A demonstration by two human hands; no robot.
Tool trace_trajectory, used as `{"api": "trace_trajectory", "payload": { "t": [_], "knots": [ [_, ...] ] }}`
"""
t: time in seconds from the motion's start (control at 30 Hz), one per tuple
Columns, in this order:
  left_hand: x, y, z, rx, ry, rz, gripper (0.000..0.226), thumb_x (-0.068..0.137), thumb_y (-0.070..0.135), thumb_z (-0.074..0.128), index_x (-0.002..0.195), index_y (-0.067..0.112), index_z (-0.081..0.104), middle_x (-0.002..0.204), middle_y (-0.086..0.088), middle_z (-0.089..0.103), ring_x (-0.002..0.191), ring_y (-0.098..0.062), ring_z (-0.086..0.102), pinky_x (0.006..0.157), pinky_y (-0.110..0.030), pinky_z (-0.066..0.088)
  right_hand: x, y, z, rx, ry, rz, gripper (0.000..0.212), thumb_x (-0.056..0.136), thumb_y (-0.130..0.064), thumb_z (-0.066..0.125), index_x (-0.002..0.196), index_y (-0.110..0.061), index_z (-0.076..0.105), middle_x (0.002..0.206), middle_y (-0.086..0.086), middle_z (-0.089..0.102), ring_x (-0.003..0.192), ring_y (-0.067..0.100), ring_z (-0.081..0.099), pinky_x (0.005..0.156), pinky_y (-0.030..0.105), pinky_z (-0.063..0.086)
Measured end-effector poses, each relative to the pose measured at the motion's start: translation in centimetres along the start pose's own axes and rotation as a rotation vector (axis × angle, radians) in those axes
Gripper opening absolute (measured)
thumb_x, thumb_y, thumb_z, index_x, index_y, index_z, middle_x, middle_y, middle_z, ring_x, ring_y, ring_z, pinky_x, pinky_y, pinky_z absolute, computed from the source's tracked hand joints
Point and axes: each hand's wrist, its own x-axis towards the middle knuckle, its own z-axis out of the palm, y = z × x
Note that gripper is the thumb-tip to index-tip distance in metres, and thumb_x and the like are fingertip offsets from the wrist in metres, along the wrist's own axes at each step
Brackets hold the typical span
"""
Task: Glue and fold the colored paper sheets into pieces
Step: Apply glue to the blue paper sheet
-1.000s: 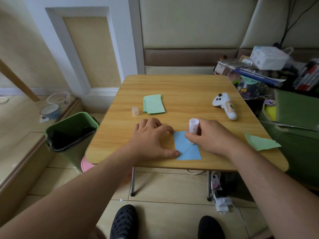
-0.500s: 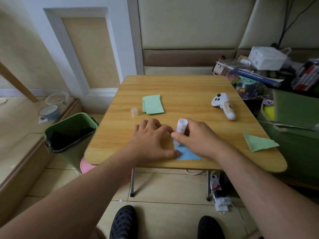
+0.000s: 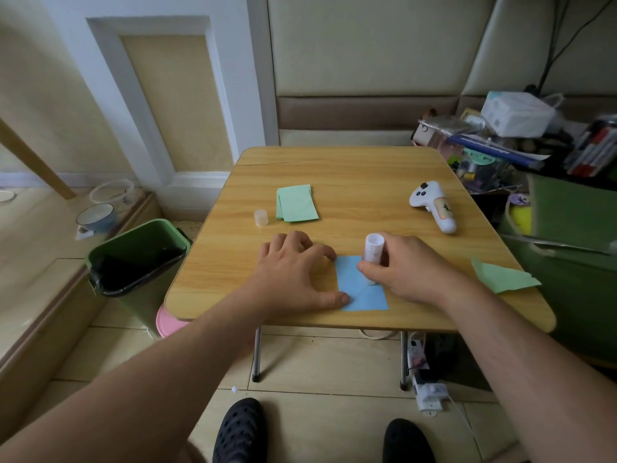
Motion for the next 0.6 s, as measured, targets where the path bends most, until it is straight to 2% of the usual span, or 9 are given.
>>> {"api": "trace_trajectory", "payload": {
  "t": [0.17,0.3,0.4,0.5,0.6],
  "knots": [
    [0.0,0.0,-0.1,-0.008,-0.004,0.000,0.086,0.058,0.100,0.046,0.132,0.057,0.042,0.128,0.010,0.037,0.128,-0.020,0.032,0.110,-0.039,0.024,-0.4,0.2,-0.5,-0.030,0.036,0.005,0.027,0.091,-0.045,0.065,0.081,-0.025,0.049,0.076,-0.005,0.063,0.071,0.015,0.058,0.062,0.035,0.043],
    [0.1,0.1,-0.1,0.000,-0.009,0.000,0.088,0.058,0.101,0.044,0.134,0.056,0.042,0.129,0.009,0.037,0.129,-0.020,0.032,0.109,-0.040,0.024,-0.4,-0.7,0.1,0.073,0.079,-0.014,0.027,0.091,-0.044,0.066,0.084,-0.022,0.053,0.075,-0.003,0.063,0.072,0.018,0.059,0.065,0.037,0.046],
    [0.0,0.1,-0.1,0.006,-0.004,-0.006,0.090,0.057,0.101,0.043,0.135,0.056,0.042,0.130,0.009,0.038,0.129,-0.020,0.032,0.109,-0.040,0.024,-0.2,-1.6,0.9,0.148,0.038,-0.060,0.027,0.093,-0.049,0.068,0.086,-0.026,0.057,0.078,-0.004,0.064,0.071,0.014,0.057,0.066,0.037,0.047],
    [0.0,0.1,0.0,0.010,0.002,-0.006,0.091,0.055,0.100,0.043,0.134,0.056,0.040,0.131,0.009,0.038,0.129,-0.020,0.032,0.109,-0.039,0.025,-0.1,-2.4,1.4,0.142,0.000,-0.111,0.022,0.094,-0.049,0.069,0.087,-0.033,0.055,0.080,-0.007,0.064,0.071,0.010,0.056,0.064,0.031,0.043],
    [0.0,0.0,0.0,0.019,0.005,0.005,0.093,0.055,0.101,0.043,0.135,0.054,0.041,0.129,0.009,0.038,0.128,-0.020,0.032,0.106,-0.038,0.026,0.1,-2.6,1.8,0.114,-0.030,-0.137,0.019,0.095,-0.048,0.068,0.091,-0.034,0.056,0.084,-0.007,0.065,0.074,0.011,0.057,0.067,0.031,0.045]
  ]
}}
